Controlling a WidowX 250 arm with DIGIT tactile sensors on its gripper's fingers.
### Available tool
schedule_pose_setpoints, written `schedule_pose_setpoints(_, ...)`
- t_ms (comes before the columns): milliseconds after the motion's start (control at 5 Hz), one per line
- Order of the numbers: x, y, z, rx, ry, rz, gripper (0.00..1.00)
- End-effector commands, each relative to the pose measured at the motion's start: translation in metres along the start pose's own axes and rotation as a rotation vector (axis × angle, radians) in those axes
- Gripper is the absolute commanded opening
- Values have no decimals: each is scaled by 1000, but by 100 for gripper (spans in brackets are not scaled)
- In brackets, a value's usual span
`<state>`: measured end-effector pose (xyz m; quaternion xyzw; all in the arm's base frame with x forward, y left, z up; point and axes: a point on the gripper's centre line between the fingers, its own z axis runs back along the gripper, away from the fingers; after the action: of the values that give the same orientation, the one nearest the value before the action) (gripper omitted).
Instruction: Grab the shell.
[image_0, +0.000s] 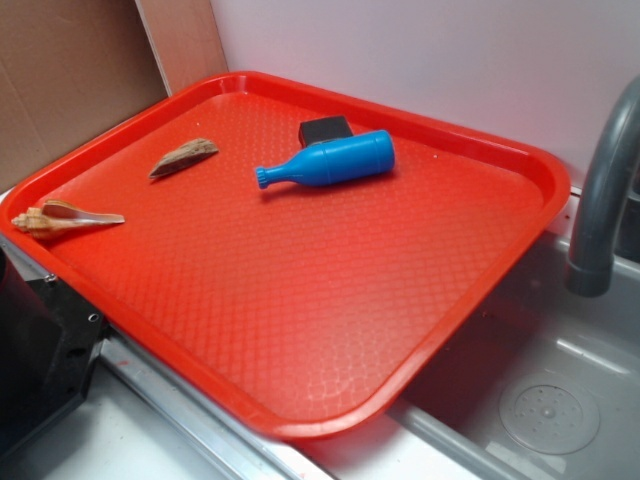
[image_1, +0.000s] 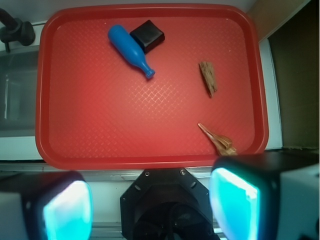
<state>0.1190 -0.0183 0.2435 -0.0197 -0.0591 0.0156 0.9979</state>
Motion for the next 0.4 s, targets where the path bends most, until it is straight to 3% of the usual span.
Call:
schedule_pose_setpoints(0, 0, 0, 0, 0, 0, 0, 100)
schedule_pose_setpoints(200, 0, 14, -32, 26, 36, -136, 100)
